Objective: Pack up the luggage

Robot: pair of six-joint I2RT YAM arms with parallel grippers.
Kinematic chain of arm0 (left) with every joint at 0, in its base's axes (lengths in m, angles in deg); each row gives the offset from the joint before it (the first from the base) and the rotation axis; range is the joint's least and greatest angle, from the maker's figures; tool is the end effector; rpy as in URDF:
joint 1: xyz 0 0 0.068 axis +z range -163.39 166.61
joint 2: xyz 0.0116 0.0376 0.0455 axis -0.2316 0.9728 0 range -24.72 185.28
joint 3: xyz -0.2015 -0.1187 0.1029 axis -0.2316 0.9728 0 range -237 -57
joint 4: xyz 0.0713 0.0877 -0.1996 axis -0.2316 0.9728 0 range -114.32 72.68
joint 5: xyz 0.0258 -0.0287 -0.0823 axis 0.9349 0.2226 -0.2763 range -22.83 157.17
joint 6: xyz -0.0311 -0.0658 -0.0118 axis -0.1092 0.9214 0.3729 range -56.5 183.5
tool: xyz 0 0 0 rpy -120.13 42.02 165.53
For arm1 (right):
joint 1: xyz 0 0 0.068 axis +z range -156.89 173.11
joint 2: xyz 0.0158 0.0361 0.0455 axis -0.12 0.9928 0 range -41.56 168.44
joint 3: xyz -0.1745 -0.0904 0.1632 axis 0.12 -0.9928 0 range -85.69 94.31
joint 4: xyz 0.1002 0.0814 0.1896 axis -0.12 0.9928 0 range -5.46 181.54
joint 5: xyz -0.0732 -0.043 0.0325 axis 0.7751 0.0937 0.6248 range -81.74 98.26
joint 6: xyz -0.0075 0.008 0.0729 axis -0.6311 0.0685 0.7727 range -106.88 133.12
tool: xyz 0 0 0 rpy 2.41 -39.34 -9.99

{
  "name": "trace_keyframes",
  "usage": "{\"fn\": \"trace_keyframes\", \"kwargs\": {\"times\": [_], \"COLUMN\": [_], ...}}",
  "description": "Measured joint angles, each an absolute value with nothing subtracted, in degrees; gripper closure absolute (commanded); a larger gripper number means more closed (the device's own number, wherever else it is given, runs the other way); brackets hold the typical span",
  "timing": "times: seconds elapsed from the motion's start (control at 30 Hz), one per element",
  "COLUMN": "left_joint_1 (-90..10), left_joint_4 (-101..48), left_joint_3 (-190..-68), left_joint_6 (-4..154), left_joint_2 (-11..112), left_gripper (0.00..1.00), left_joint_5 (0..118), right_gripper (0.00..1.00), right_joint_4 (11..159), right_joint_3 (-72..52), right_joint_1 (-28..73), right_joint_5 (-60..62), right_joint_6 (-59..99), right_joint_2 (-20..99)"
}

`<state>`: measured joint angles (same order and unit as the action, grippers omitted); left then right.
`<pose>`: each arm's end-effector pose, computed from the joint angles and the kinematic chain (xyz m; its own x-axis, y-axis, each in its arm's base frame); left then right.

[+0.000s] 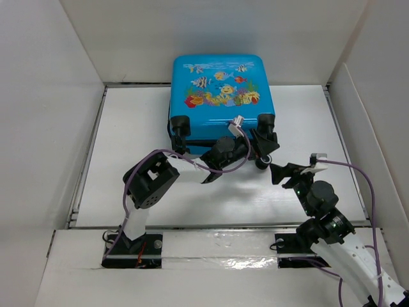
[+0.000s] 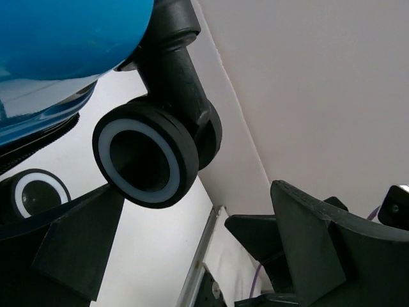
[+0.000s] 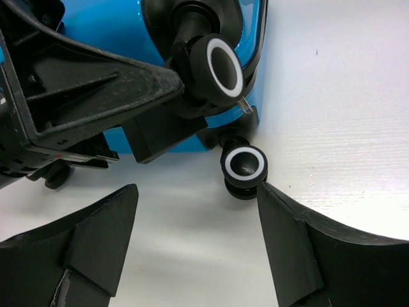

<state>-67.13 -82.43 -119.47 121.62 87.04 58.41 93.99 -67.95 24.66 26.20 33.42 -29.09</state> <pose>0.2451 -0.3501 0.2423 -0.7044 -0.4587 -0.5416 0.5448 0.1396 -0.8268 0.1089 0.0446 0.2360 -0.1403 0.3013 -0.9432 -0.1998 0.9244 0.3250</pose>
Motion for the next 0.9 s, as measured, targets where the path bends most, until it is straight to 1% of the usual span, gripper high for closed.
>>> {"fn": "trace_keyframes", "kwargs": {"times": [0.17,0.33,0.6,0.63,0.67,0.7,0.73,0.77,0.8,0.83,0.87,0.9], "left_joint_1": [-66.91,-66.58,-66.76,-66.76,-66.76,-66.76,-66.71,-66.67,-66.58,-66.52,-66.47,-66.43], "left_joint_4": [-83.61,-82.78,-72.7,-71.54,-70.93,-70.71,-70.52,-70.47,-70.47,-70.45,-70.43,-70.3], "left_joint_3": [-120.17,-123.43,-131.34,-132.04,-132.24,-132.24,-132.19,-131.98,-131.84,-131.78,-131.69,-131.69], "left_joint_6": [122.74,123.31,123.48,123.48,123.42,123.18,122.78,122.32,121.84,121.32,121.03,120.64], "left_joint_2": [87.85,89.82,91.98,92.11,92.11,92.11,92.11,92.11,92.09,92.09,92.09,92.09], "left_gripper": [0.01,0.01,0.02,0.05,0.16,0.21,0.26,0.31,0.31,0.34,0.49,0.55], "left_joint_5": [57.85,56.73,56.69,56.8,57.04,57.34,57.63,57.74,57.78,57.72,57.67,57.56], "right_gripper": [0.19,0.19,0.19,0.28,0.4,0.5,0.73,0.82,0.86,0.88,0.87,0.87], "right_joint_4": [94.87,94.93,94.84,94.8,94.78,94.84,94.87,94.73,94.41,94.04,93.86,93.64], "right_joint_3": [-67.98,-67.98,-67.98,-67.98,-67.98,-67.98,-67.98,-67.95,-67.95,-67.95,-67.8,-67.58], "right_joint_1": [24.66,24.66,24.66,24.66,24.66,24.66,24.66,24.66,24.66,24.66,24.66,24.66], "right_joint_5": [25.91,25.76,25.26,25.21,25.3,25.63,26.22,26.9,27.38,27.64,27.75,27.75], "right_joint_6": [33.42,33.44,33.44,33.44,33.39,33.35,33.42,33.18,33.24,33.09,32.89,32.72], "right_joint_2": [-30.05,-30.29,-30.29,-30.27,-30.23,-30.16,-30.03,-29.75,-29.29,-28.5,-27.54,-26.47]}}
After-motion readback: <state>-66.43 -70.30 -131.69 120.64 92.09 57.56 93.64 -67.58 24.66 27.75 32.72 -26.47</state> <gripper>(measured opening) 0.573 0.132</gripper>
